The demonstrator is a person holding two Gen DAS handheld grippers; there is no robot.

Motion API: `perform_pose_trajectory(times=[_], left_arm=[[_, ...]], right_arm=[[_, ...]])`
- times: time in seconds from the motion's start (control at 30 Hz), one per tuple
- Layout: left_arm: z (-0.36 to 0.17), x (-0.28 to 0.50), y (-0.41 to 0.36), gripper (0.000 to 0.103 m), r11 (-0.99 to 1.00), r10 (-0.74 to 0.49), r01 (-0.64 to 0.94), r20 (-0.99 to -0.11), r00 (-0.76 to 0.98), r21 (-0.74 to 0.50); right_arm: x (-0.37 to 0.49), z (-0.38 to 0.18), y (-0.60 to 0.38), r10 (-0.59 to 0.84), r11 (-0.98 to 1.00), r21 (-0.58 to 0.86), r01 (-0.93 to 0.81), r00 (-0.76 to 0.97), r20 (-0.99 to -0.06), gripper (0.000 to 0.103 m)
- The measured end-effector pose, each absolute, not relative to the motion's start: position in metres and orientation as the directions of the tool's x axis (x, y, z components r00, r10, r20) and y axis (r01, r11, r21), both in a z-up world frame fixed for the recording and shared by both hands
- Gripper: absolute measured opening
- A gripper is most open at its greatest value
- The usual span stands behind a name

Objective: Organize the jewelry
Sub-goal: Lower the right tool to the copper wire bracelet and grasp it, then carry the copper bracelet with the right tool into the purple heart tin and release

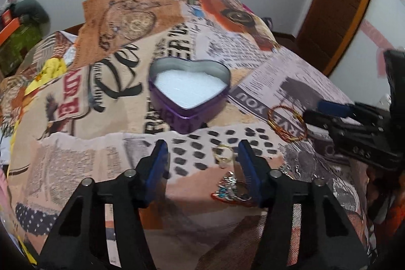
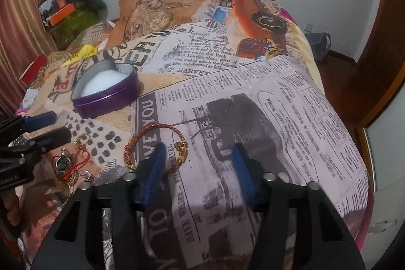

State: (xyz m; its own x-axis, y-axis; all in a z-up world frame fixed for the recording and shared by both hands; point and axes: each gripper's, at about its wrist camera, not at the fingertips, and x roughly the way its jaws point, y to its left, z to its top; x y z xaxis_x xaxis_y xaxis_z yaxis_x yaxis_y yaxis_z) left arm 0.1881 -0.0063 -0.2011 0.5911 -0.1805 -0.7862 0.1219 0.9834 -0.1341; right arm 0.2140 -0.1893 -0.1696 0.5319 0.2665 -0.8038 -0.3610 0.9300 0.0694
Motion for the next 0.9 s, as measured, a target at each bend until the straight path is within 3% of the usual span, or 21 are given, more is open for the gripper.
perform_pose_trajectory(times=[0.13,0.4,0.57,0.9], left_arm=[[-0.209,0.193,-0.012,0.038,0.978,-0.204,0.150,-0.804,0.559,-0.144],[-0.213,0.195,-0.011,0.020,0.964,-0.264,0.174,-0.796,0.544,-0.201],[-0.214,0.195,-0.012,0.016,0.956,-0.291,0.190,-0.794,0.534,-0.222],[-0.210,0.191,-0.007,0.006,0.957,-0.290,0.174,-0.780,0.555,-0.232]], right_arm=[[0.218,-0.176,-0.186,0.296,0.915,0.093,-0.392,0.497,-0.816,0.028],[0.221,-0.182,-0.174,0.289,0.895,0.058,-0.442,0.478,-0.829,0.021],[0.220,-0.185,-0.170,0.302,0.881,0.056,-0.470,0.467,-0.831,0.011],[0.221,-0.177,-0.170,0.329,0.887,0.097,-0.451,0.472,-0.818,0.009]])
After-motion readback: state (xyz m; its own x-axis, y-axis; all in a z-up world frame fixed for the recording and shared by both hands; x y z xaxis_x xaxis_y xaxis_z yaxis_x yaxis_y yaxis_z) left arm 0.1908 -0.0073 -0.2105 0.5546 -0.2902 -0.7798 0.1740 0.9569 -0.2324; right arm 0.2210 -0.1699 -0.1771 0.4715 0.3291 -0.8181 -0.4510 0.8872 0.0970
